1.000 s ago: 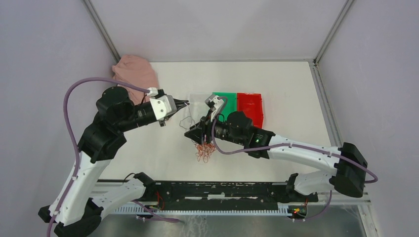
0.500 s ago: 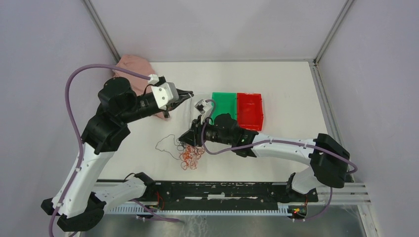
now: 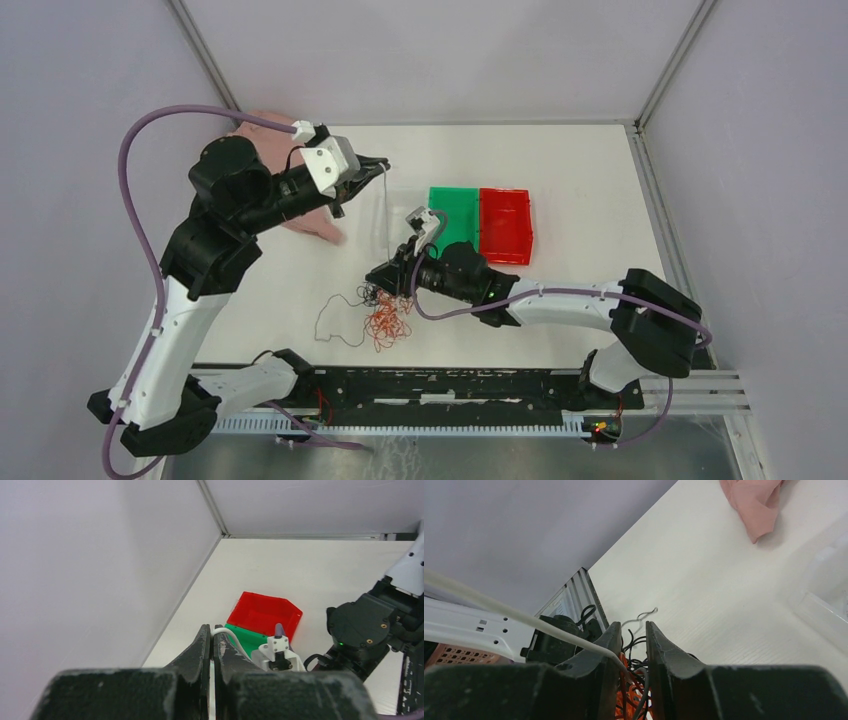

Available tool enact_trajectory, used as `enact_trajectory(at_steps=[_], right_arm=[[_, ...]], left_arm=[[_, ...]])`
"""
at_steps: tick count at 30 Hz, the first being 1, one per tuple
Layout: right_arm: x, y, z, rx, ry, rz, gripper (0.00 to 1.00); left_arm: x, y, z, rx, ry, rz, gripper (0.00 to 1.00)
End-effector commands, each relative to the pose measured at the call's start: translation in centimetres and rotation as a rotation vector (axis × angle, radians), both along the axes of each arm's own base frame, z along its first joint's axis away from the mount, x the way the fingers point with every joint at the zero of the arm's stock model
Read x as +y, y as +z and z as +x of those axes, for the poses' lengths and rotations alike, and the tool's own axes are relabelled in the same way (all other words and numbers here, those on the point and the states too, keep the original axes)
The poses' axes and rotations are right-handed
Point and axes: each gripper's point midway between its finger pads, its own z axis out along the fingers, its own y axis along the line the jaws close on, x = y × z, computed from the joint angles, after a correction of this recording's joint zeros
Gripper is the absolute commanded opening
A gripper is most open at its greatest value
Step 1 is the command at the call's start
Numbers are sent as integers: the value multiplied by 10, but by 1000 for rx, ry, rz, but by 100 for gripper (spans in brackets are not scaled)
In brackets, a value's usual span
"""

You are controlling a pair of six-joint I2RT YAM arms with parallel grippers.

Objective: Untangle the cables
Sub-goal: Untie the cable.

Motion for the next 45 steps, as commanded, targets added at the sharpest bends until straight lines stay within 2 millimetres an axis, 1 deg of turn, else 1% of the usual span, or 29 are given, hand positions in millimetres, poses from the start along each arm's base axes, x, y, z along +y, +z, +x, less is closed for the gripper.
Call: enact_trajectory(at_steps=[1,5,9,13,16,19,21,23,24,25,27,28,30,32,35,36,37,38,39,42,45], right_arm=[[-17,-68,0,53,-41,-167,31],[-25,-79,2,49,-69,-181,31],[-34,-92,1,55,-86,-198,34],[-46,-108,0,61,-109,-222,36],[-56,-121,-1,70,-126,-251,38],[-66,-133,-1,74,-155,-274,42],[-73,-138,0,70,-171,-291,46],[-81,-143,-1,69,-186,-312,50],[-84,-145,-1,68,-192,-319,51],[-87,-144,-2,65,-195,-320,54],[-90,-133,-2,46,-198,-314,58],[-91,-126,-1,32,-198,-323,60],[-95,-110,2,0,-207,-336,62],[-98,-102,2,-19,-203,-352,62],[-101,-93,-5,-19,-175,-350,63],[-104,-91,-7,-20,-172,-350,63],[-107,-90,-8,-20,-174,-350,63],[-111,-91,-8,-22,-179,-352,62],[-114,-95,-9,-19,-183,-358,60],[-121,-113,-11,10,-191,-385,58],[-125,-136,-14,49,-197,-409,58]], left_arm=[[33,136,-17,-361,107,-298,3],[51,163,-13,-437,198,-364,3],[71,184,-8,-517,311,-412,3],[94,208,-10,-626,418,-463,3],[101,220,-14,-683,446,-469,3],[105,227,-16,-715,465,-466,3],[108,228,-15,-732,483,-459,3],[114,231,-15,-751,520,-466,3],[116,229,-13,-746,532,-466,3],[114,223,-11,-729,530,-448,3],[99,191,-1,-644,482,-357,3],[91,171,5,-623,461,-306,3],[88,148,5,-627,447,-273,3],[90,139,6,-612,456,-269,3],[85,118,7,-559,427,-208,3],[83,110,6,-560,418,-187,3],[84,107,4,-576,416,-175,3],[86,107,4,-598,429,-172,3],[92,114,3,-623,454,-187,3],[108,149,-1,-686,527,-247,3],[117,182,-10,-783,565,-282,3]])
